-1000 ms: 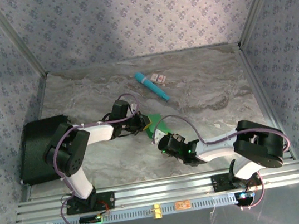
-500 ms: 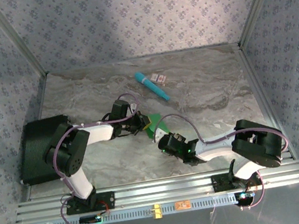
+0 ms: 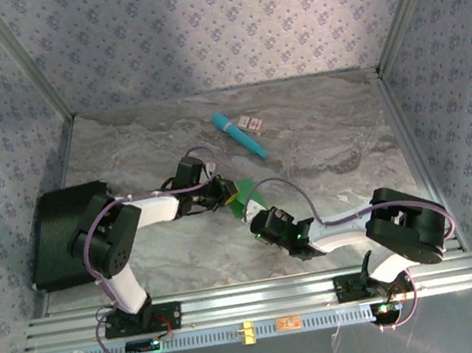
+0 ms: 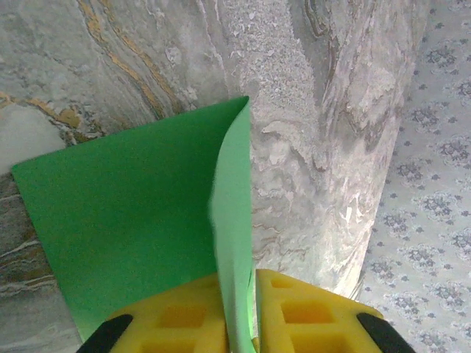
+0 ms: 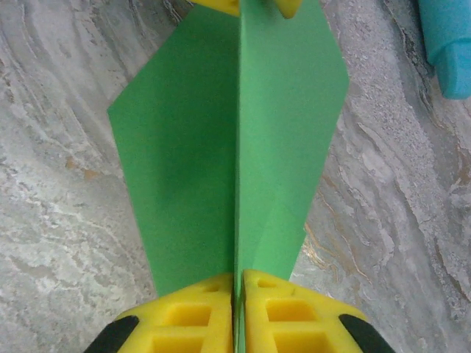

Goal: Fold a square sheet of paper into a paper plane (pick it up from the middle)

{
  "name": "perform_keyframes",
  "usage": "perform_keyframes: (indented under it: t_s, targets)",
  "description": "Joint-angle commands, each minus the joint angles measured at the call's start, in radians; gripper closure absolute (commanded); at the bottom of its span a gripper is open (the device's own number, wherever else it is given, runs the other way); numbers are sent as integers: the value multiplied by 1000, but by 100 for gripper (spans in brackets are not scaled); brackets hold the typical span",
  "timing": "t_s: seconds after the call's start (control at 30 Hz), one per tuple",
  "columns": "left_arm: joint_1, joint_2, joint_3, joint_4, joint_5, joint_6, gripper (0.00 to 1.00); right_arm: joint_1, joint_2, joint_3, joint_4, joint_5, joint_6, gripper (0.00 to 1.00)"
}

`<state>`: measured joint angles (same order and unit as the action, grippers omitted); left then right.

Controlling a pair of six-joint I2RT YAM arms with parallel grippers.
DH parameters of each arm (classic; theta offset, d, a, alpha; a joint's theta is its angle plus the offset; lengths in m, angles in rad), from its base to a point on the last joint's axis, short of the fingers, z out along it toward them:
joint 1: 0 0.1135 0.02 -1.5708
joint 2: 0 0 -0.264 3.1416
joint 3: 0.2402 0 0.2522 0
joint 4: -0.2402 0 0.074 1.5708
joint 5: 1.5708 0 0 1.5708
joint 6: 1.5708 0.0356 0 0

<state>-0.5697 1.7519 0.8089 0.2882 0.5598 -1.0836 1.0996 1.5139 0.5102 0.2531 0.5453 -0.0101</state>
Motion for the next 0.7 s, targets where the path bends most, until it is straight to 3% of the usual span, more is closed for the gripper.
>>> perform_keyframes:
  t_s: [0.0,0.23,0.4,0.67]
  targets:
    - [-2,-48,20,-17,-15,1,80,-9,-3,-4,15,-17,34,90]
    - [-1,-101,20,-100,-82,27,52,-35,-4,-21,57,-84,85,93]
    - [5,-151,5,-151,-133,39,42,-64,1,-36,97,-158,136,95]
    - [14,-204,-11,-194,-169,51,38,-133,-3,-58,146,-316,205,95]
